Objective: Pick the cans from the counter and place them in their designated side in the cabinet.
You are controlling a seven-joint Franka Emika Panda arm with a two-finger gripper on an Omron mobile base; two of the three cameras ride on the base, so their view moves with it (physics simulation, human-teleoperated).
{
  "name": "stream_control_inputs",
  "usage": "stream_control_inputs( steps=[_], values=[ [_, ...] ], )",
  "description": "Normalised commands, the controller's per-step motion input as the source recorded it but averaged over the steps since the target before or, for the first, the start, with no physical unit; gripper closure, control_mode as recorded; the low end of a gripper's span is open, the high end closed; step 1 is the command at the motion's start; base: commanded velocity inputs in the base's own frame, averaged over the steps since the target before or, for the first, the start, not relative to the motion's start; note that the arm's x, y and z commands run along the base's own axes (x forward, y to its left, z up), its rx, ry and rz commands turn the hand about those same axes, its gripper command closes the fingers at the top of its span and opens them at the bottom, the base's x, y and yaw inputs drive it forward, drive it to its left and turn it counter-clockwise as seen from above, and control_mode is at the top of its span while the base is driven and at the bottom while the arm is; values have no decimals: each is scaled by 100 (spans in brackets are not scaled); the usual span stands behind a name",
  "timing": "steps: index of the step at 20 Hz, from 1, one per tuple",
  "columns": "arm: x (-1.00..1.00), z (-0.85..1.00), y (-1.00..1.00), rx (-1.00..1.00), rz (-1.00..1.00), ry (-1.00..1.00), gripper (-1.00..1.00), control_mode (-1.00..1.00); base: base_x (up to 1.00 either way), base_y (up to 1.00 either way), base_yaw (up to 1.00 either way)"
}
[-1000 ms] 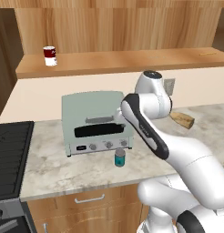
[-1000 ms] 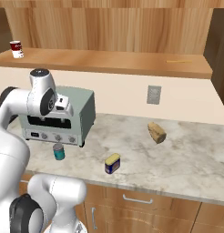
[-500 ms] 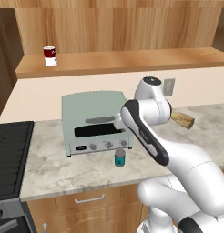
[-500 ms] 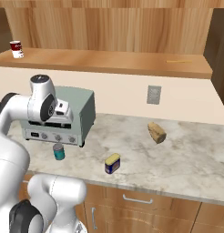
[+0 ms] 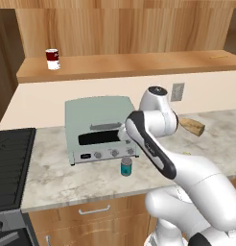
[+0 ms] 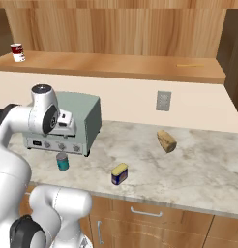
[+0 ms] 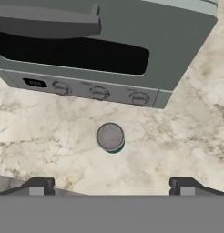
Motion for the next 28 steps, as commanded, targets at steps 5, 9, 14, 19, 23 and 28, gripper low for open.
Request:
stream_control_inputs(
  steps=[5, 9, 14, 19, 23, 28],
  values=[
    [0, -16, 3, 0, 2, 0, -100, -100, 0, 0, 0],
    [0, -18, 4, 0, 1, 0, -100, -100, 0, 0, 0],
    [0, -19, 5, 0, 2, 0, -100, -100, 0, 0, 0],
    [0, -18, 8, 0, 2, 0, -100, -100, 0, 0, 0],
    [0, -19, 4, 0, 2, 0, -100, -100, 0, 0, 0],
    [0, -21, 0, 0, 2, -1, -100, -100, 0, 0, 0]
  ],
)
